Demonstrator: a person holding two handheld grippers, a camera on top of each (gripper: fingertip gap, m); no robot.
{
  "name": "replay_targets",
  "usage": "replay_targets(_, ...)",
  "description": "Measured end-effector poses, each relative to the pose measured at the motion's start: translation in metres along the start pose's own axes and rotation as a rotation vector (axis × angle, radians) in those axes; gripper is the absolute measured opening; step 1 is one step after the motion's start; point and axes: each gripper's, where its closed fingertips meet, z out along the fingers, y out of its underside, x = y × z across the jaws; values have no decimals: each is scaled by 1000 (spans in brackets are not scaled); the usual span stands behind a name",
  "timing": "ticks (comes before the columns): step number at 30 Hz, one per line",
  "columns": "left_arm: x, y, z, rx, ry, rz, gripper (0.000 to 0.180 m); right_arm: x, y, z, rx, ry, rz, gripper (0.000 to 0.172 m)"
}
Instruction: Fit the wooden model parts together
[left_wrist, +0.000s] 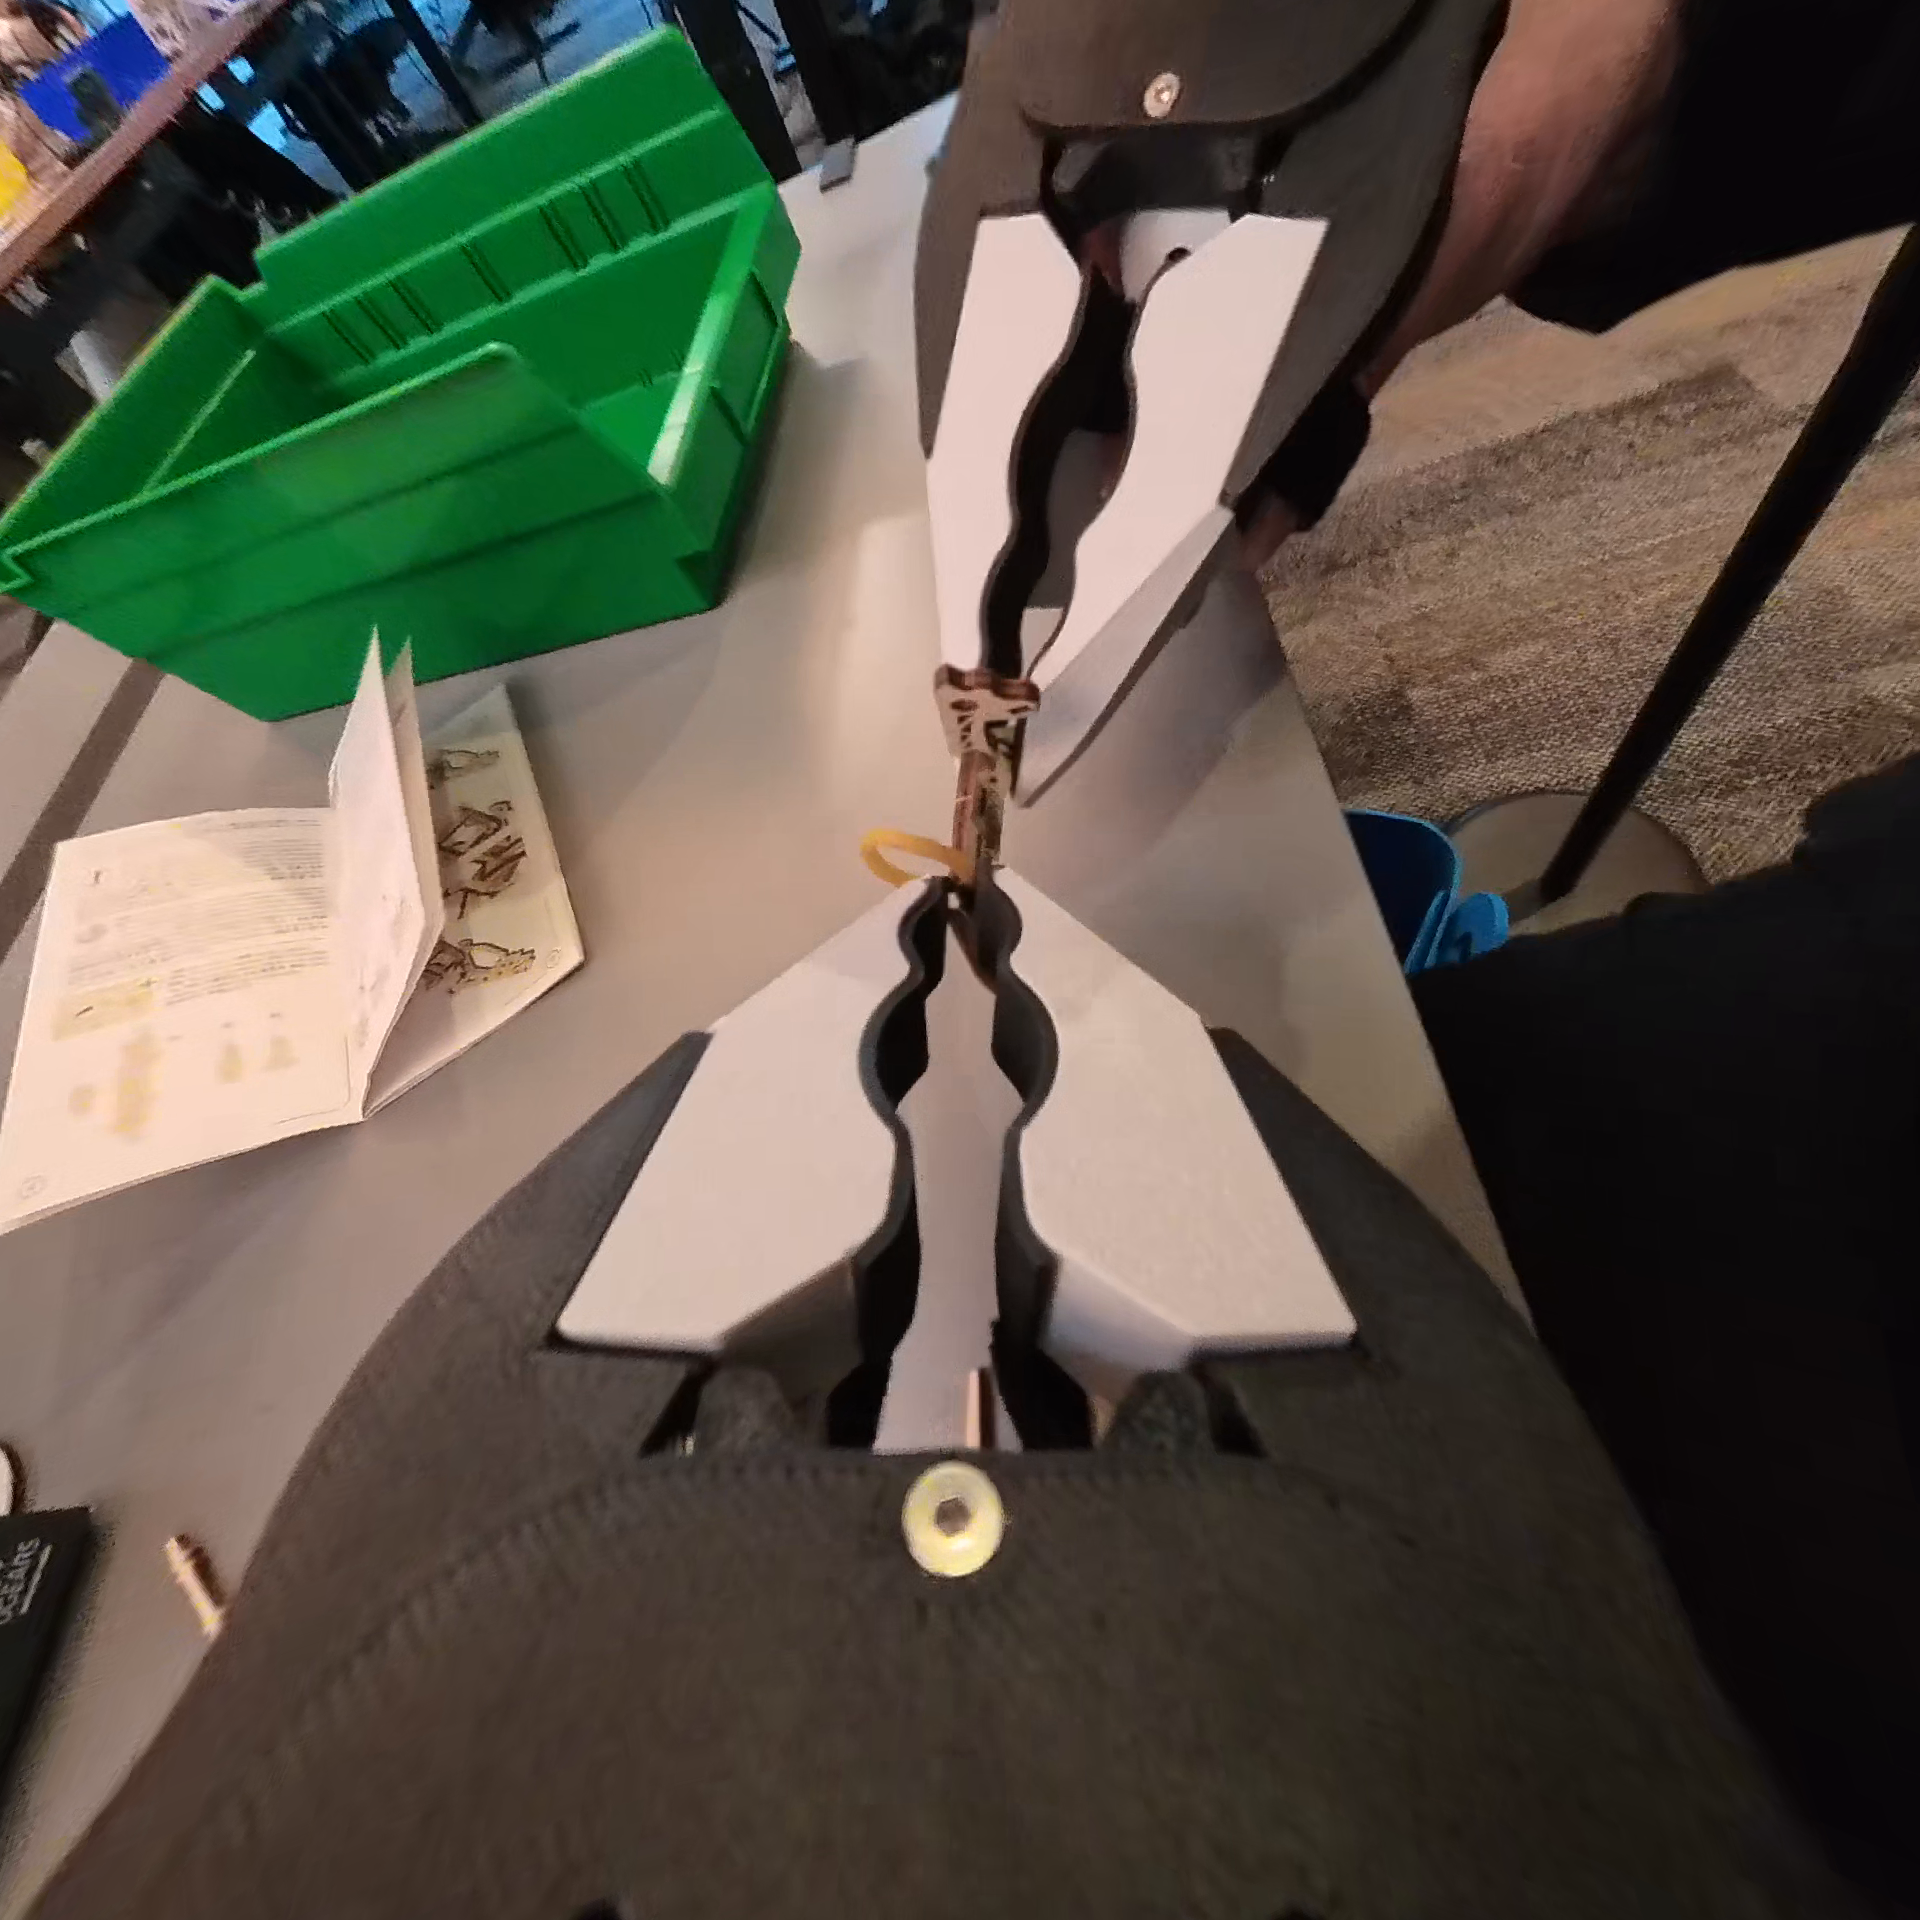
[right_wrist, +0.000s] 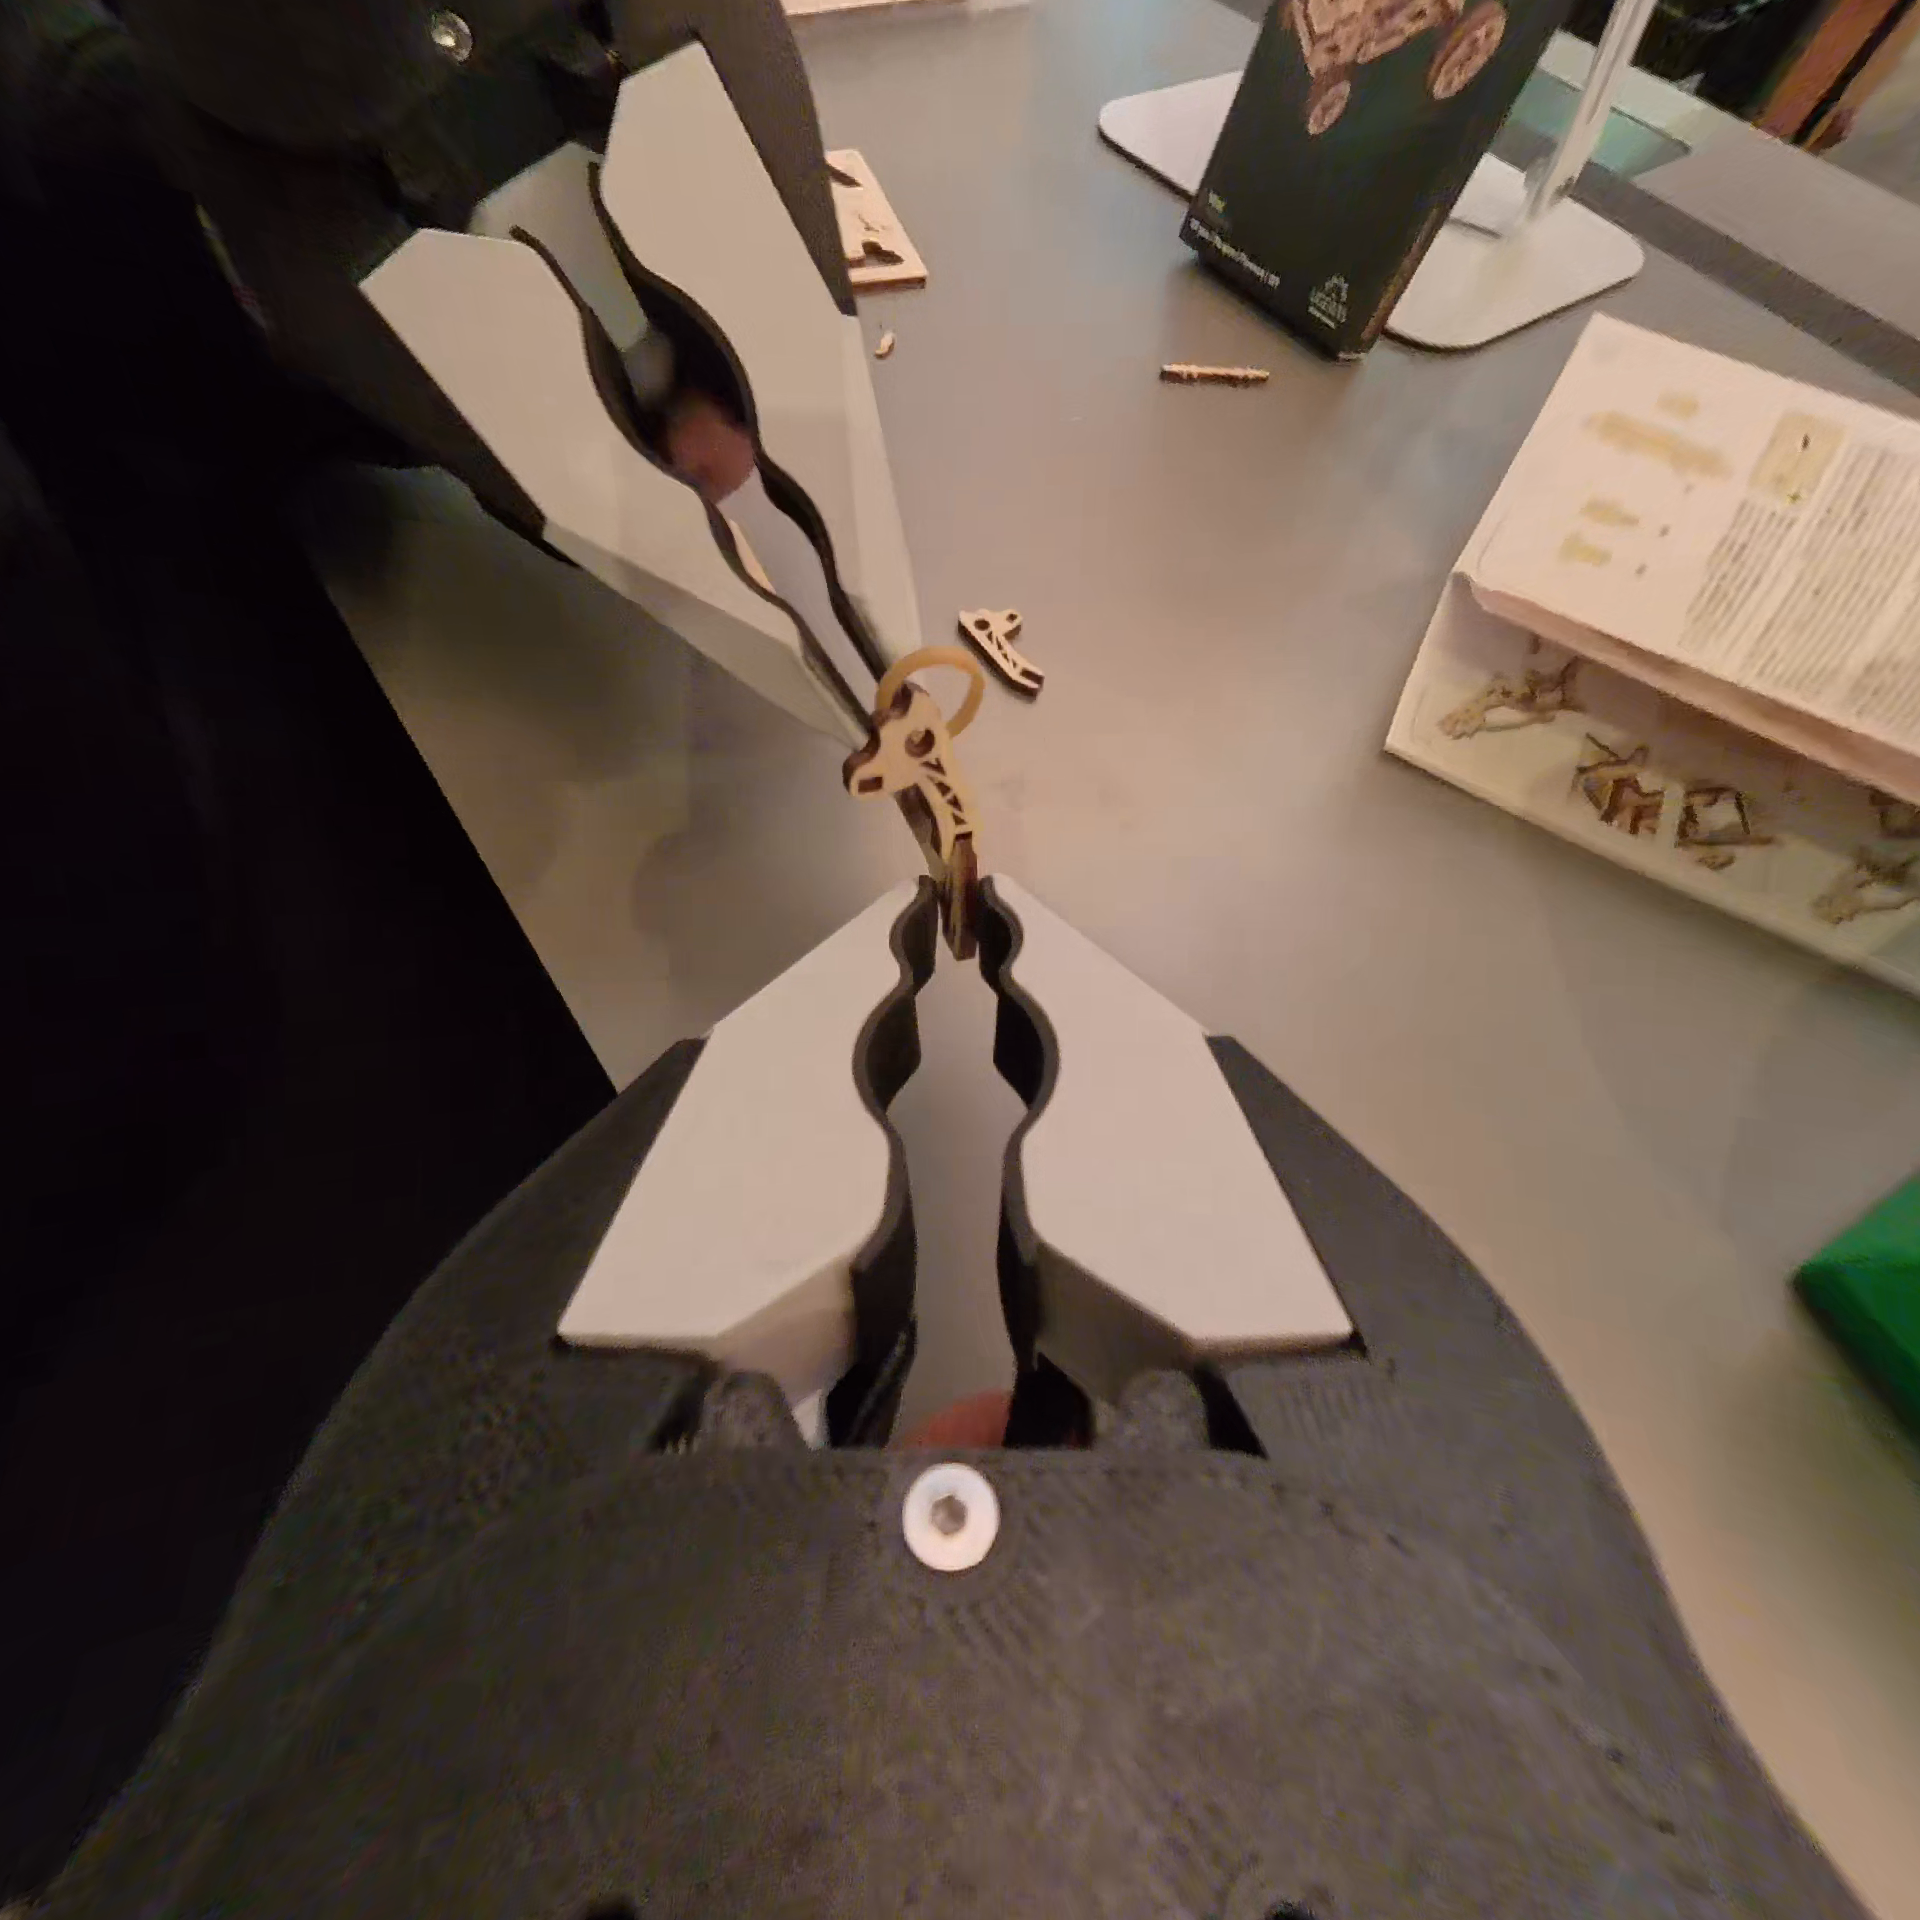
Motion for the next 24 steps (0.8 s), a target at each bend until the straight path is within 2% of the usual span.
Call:
replay_targets(3, -7, -3, -5, 51, -3, -60, 6, 0, -10, -1, 7, 4, -34, 3)
replay_targets(6, -11, -3, -8, 72, 2, -102, 32, 0, -22, -2, 32, -2, -44, 2)
replay_targets(8, -12, 1, -6, 66, 31, -153, 41, 0, -27, -2, 41, -8, -59, 2)
replay_targets(14, -20, -11, -17, 156, 76, -225, 11, -2, -36, 2, 81, -30, -141, 1)
replay_targets(18, -22, -14, -20, 168, 68, -186, 2, 9, -42, 2, 106, 3, -145, 5)
replay_targets(19, -22, -15, -20, 161, 53, -173, 1, 11, -42, 0, 108, 9, -144, 14)
replay_targets(24, -22, -1, -12, 44, 5, -83, 1, 7, -37, -14, 102, -26, -183, 27)
